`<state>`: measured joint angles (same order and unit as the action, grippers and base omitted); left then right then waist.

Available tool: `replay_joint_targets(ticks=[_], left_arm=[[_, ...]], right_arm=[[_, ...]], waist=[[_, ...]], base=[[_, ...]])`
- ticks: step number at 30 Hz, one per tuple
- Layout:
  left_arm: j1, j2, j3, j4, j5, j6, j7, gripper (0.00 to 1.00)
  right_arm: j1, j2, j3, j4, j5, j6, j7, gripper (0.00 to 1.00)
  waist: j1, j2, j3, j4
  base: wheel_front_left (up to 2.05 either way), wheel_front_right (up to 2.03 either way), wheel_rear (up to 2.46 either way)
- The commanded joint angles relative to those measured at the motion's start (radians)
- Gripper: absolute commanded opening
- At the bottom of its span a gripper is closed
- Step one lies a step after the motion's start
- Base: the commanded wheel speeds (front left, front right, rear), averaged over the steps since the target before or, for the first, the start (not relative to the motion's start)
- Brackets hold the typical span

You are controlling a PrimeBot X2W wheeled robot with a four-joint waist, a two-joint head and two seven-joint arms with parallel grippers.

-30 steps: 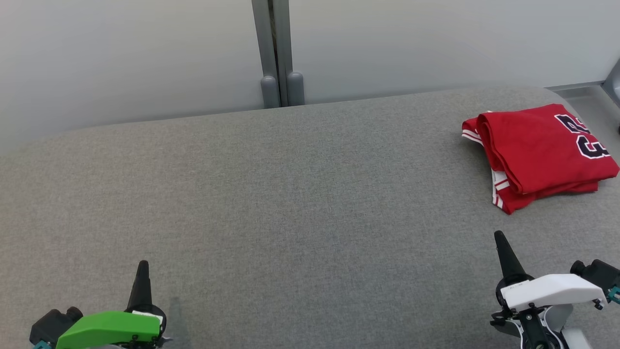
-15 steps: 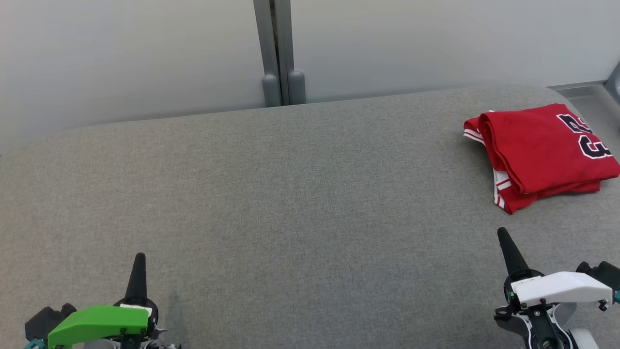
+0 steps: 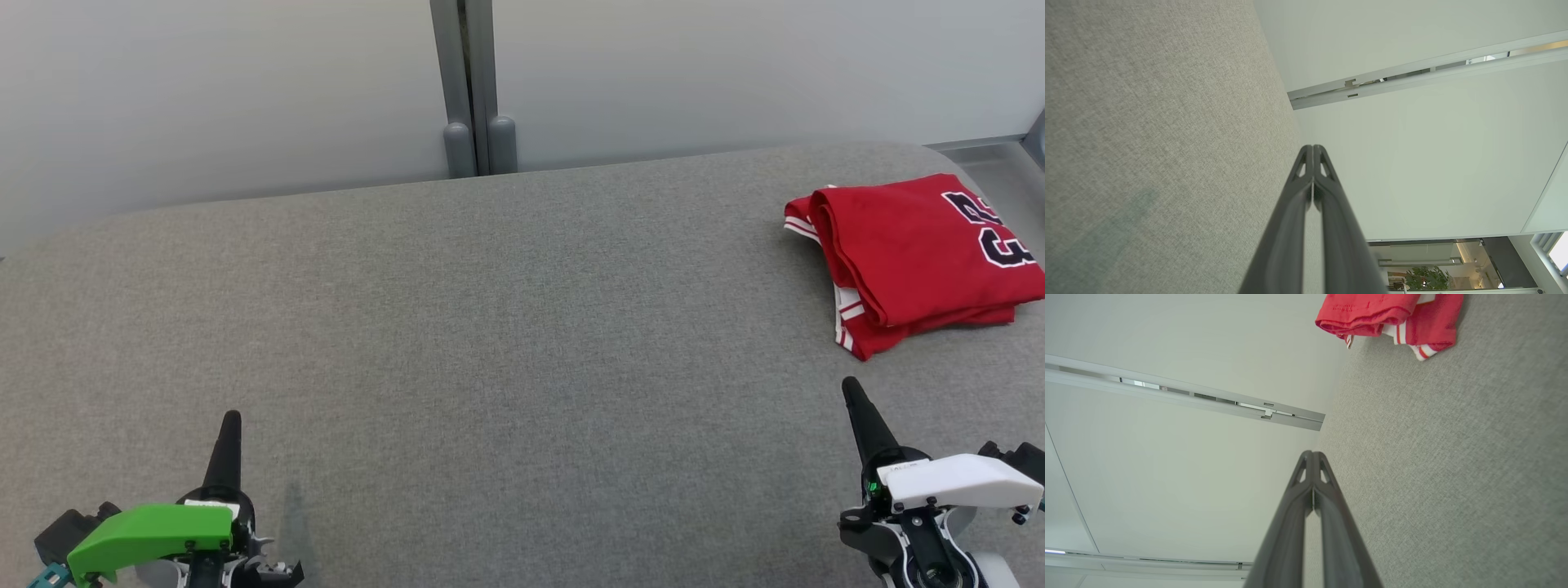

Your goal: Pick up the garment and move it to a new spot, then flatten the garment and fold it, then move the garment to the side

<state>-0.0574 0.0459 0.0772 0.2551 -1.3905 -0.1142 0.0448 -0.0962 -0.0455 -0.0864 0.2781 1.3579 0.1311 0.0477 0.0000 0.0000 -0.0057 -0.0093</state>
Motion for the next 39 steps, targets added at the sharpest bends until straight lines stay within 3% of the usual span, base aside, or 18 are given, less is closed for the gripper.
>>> replay_joint_targets(ticks=[1, 39], left_arm=[[-0.023, 0.006, 0.007, -0.008, -0.022, -0.006, 0.008, 0.00], [-0.057, 0.007, 0.039, -0.010, -0.224, -0.020, 0.073, 0.00]], right_arm=[[-0.016, -0.006, -0.005, -0.012, 0.023, 0.000, 0.007, 0.00], [-0.016, -0.007, -0.030, -0.036, 0.256, 0.000, 0.070, 0.00]], waist=[[0.0000, 0.0000, 0.000, 0.000], [0.0000, 0.0000, 0.009, 0.009]], base=[[0.00, 0.00, 0.00], [0.00, 0.00, 0.00]])
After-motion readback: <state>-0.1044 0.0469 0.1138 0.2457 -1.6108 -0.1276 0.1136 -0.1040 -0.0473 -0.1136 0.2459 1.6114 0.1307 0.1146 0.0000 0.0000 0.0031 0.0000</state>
